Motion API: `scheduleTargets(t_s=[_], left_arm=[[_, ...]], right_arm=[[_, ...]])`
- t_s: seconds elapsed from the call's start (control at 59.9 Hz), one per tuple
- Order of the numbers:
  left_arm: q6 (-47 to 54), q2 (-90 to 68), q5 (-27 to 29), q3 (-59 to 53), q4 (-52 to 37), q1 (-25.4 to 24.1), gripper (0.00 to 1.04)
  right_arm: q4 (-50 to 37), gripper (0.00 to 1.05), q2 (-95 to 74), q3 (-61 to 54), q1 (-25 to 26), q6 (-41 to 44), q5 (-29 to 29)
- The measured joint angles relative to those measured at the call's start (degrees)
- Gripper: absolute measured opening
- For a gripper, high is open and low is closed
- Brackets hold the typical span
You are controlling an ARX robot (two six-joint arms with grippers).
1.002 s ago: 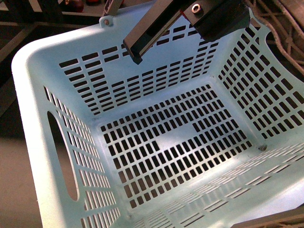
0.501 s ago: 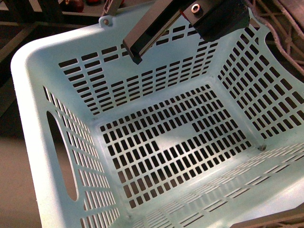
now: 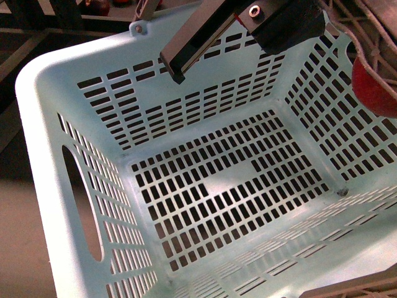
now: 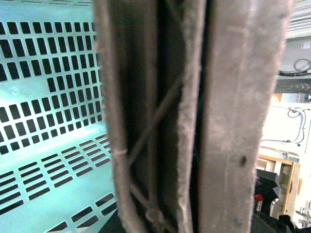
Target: Pick apple with right arm and hold basket with left
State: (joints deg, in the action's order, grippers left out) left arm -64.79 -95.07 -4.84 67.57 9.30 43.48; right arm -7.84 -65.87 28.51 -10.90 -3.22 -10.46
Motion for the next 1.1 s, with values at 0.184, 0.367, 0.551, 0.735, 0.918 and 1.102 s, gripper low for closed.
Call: scheduleTargets(t_s=[0.184,0.367,0.551,0.735,0.918,1.102], left_arm=[[0.0,0.0,0.0,0.0,0.0,0.0,0.16],[0.3,-0.5,0.4,0.0,0.1,0.0,0.16],[0.5,-0.6,0.4,0.0,0.1,0.0,0.16],[0.4,-0.6,0.0,0.0,0.1,0.0,0.16],[0.3,-0.6,-0.1,0.0,0.1,0.0,0.16],[0.4,-0.6,0.4,0.0,0.1,0.0,0.16]], right_arm=[[0.2,0.96,1.2,-0.1,1.1,0.2,2.6],[4.0,0.96,5.7,0.3,7.0,0.1,5.4],[9.1,0.96,12.8,0.2,14.6,0.0,6.8],[13.2,0.96,19.7,-1.1,19.8,1.0,8.1],[13.2,0.96,19.8,-1.2,20.0,1.4,7.9],[-9.2,0.79,22.2,-10.4,20.1,2.2,2.0]])
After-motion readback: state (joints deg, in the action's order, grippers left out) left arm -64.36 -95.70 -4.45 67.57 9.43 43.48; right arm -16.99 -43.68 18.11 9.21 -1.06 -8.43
